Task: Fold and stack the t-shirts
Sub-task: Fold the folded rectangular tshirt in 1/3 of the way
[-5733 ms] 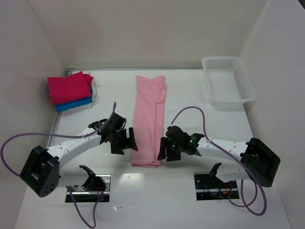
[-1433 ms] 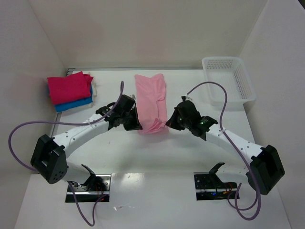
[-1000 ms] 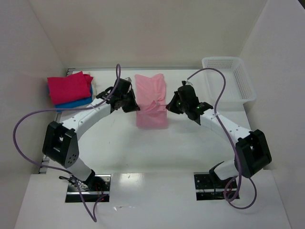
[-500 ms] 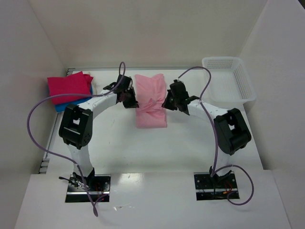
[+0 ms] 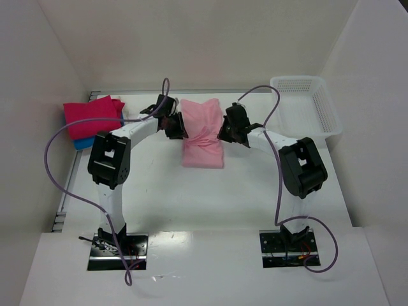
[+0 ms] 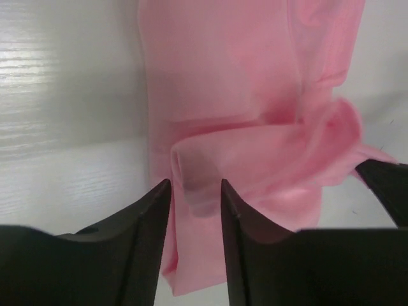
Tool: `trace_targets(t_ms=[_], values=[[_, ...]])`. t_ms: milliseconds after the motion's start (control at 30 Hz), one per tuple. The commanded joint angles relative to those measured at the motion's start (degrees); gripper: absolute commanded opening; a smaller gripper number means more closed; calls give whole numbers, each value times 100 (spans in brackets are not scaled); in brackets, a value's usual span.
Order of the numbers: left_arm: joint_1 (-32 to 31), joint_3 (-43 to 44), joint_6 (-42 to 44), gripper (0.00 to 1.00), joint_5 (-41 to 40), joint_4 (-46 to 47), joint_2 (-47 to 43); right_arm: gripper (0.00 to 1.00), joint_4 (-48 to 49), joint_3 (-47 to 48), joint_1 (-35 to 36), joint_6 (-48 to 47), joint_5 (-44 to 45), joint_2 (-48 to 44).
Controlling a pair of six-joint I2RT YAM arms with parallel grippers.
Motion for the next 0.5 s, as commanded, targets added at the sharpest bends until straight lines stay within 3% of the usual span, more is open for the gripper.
trace_targets(t_ms=[0, 33, 167, 267, 367, 467], values=[[45, 326, 293, 56, 133, 14, 73, 10, 147, 245, -78, -123, 264, 106], [45, 390, 357, 68, 156, -9, 73, 18, 147, 245, -78, -123, 287, 107], [119, 483, 572, 85, 186, -92, -182, 41, 292, 184, -78, -156, 444, -81], [175, 422, 722, 87, 26, -153, -526, 52, 291, 244, -78, -264, 633, -253], [233, 159, 723, 88, -97, -153, -976, 53, 7, 491, -131, -404, 686, -309], [265, -285, 723, 84, 249, 165, -1479, 36, 143, 343, -131, -502, 355, -653]])
